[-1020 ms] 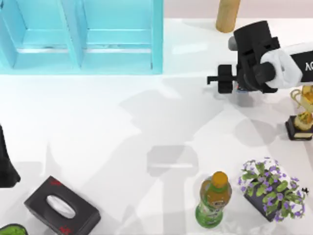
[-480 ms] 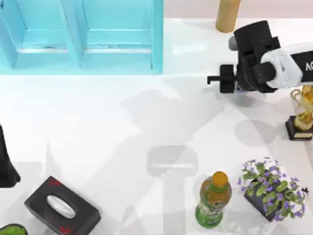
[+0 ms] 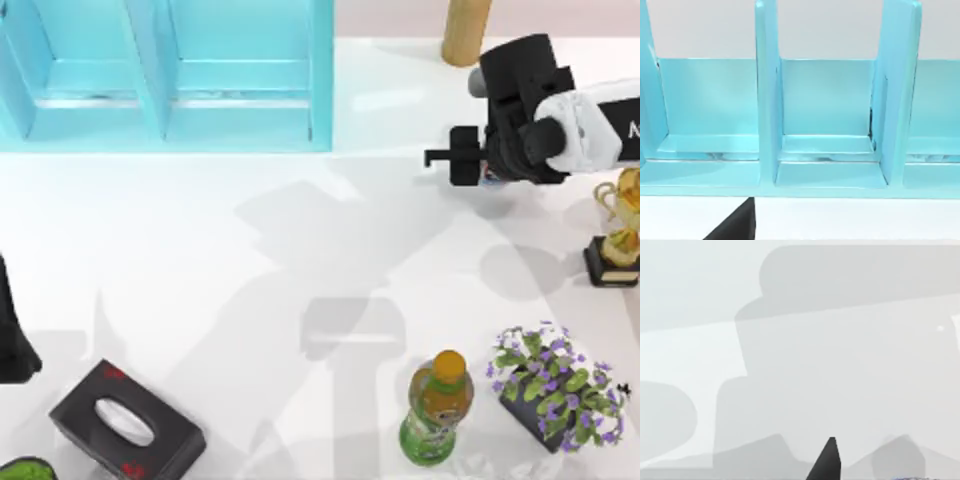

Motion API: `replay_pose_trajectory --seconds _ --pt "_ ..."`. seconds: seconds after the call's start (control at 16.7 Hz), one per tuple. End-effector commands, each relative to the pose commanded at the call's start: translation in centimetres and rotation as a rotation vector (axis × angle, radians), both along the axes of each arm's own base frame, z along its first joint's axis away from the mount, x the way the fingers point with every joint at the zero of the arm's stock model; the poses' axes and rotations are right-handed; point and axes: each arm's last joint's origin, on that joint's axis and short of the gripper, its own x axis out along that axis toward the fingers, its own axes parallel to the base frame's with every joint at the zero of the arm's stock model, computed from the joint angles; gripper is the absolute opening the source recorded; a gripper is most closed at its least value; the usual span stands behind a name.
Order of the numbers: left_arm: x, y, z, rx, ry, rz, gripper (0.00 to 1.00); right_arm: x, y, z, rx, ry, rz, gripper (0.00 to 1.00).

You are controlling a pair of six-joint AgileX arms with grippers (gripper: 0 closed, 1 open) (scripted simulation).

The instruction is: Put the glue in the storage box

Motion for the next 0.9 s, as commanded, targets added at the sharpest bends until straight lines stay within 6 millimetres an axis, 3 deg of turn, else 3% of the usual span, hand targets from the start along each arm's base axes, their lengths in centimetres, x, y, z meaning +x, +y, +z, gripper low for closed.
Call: replay_pose_trajectory --seconds 0.48,0.6,0.9 --pt "0.0 0.0 0.0 0.0 0.0 0.0 1.0 0.0 0.0 8.0 0.0 0.0 0.0 0.0" --pt "0.0 0.0 0.0 0.0 0.0 0.0 1.0 -0.1 0.0 8.9 0.0 0.0 0.0 0.0" --pt "0.0 0.0 0.0 0.0 0.0 0.0 1.0 -0.1 -0.1 8.7 0.0 0.005 0.0 0.0"
